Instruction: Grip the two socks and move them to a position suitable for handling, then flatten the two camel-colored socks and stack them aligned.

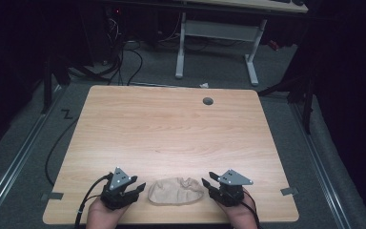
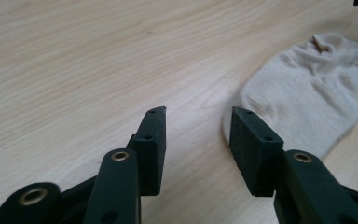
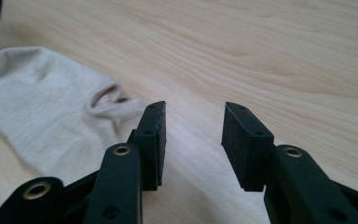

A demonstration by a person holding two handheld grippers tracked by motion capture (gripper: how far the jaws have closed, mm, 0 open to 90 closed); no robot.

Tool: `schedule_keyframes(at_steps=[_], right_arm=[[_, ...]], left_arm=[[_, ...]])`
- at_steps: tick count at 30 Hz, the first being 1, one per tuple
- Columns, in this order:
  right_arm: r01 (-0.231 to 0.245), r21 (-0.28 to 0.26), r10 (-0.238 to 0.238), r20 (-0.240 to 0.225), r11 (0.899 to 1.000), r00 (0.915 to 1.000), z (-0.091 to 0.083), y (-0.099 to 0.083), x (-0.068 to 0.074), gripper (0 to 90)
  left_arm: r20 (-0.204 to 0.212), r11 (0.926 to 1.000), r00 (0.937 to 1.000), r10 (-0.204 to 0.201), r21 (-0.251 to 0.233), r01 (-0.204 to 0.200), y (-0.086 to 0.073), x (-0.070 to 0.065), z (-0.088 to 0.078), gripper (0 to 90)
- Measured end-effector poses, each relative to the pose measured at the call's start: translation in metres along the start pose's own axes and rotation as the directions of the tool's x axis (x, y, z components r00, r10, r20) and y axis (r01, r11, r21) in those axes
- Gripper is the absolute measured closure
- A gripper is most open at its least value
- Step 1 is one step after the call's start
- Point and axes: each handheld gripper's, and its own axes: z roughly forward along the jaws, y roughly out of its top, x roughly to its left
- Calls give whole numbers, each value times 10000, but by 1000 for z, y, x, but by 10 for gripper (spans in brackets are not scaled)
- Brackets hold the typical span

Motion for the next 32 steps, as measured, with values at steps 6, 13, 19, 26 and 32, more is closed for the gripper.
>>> schedule_keyframes(at_steps=[6,13,19,26,32], right_arm=[[-319,-443,357,863,9985,9956,-2,-4,-22,574],[-910,-447,975,1755,9948,9796,1,-11,-54,562],[-1233,-409,1291,2081,9915,9695,-7,-23,-66,561],[-1199,-404,1257,2085,9920,9699,-7,-20,-65,560],[-1030,-351,1080,1982,9941,9742,-6,-17,-59,556]], left_arm=[[-325,9999,9994,107,-127,-111,2,22,-5,533],[-1538,9991,9873,-404,19,412,0,72,-2,505],[-1668,9960,9819,-893,-198,872,2,82,-2,502],[-1412,9988,9888,-485,-124,472,2,70,-1,495],[-1211,9998,9925,-162,-146,146,2,60,-7,490]])
